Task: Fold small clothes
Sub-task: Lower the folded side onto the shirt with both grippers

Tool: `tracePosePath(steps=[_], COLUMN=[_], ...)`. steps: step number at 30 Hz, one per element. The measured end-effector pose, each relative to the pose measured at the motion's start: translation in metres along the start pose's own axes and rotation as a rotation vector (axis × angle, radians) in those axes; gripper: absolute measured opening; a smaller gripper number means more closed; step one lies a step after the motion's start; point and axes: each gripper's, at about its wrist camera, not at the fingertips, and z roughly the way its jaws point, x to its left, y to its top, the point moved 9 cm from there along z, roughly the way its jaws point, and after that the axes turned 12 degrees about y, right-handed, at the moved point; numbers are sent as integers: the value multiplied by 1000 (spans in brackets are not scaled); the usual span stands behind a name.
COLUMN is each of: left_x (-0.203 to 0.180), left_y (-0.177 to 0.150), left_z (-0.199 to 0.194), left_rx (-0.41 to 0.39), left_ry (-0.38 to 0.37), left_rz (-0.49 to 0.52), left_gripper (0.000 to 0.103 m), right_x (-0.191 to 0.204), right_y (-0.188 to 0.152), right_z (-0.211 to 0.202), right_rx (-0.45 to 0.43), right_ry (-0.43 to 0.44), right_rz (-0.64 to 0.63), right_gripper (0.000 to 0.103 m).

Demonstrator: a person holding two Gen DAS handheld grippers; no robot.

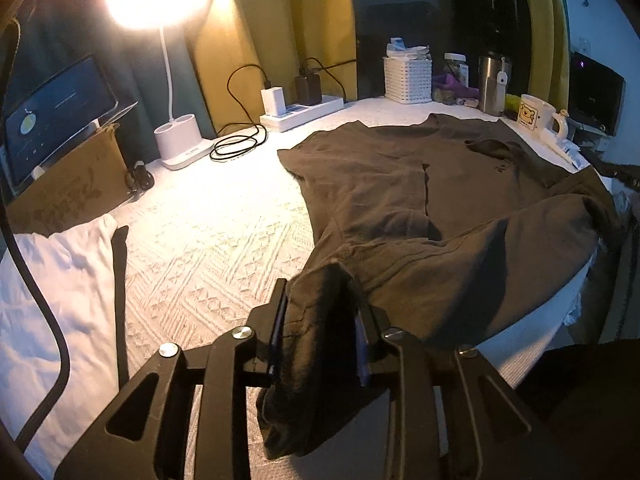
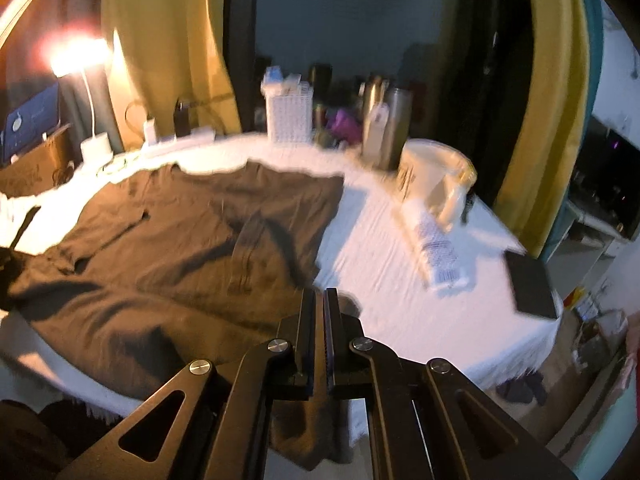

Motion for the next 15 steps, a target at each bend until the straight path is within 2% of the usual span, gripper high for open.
tracePosePath(steps=[2, 6, 13, 15], left_x=[-2, -2, -4, -5], left_y=[1, 3, -11, -16], left_z=[-1, -3, 17, 22], left_rx=[-11, -29, 32, 51], left_ry=[4, 12, -7, -18], left_rz=[13, 19, 32, 34], left_gripper=[33, 33, 33, 36], right_x=[0, -9, -28, -29], right_y=[-8, -12, -18, -20], right_z=[10, 15, 23, 25], right_rx=[28, 27, 54, 58], right_ry=[5, -18, -62, -66], right_rz=[19, 59, 102, 101], right_gripper=[4, 4, 4, 4])
